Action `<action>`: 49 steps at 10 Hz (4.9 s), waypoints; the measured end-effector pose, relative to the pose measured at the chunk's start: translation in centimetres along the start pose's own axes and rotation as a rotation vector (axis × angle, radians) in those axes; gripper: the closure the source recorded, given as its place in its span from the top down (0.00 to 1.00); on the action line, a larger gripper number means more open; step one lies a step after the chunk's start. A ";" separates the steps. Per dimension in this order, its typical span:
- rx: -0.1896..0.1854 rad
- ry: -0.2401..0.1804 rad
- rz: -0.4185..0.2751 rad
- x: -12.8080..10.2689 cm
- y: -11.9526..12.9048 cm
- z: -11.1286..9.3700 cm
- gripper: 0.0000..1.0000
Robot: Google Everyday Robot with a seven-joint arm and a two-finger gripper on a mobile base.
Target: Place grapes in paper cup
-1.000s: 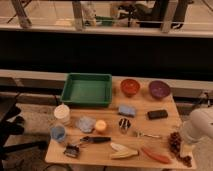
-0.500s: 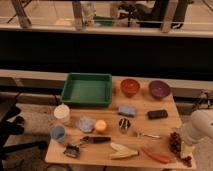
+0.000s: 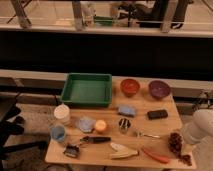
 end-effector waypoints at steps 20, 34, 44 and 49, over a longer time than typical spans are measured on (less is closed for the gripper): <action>0.058 -0.020 0.002 -1.4 -1.0 -3.2 0.00; 0.213 -0.001 -0.039 -3.6 -1.1 -13.5 0.00; 0.303 -0.003 -0.069 -6.9 -0.9 -23.3 0.00; 0.354 -0.037 -0.139 -9.3 -0.6 -26.1 0.00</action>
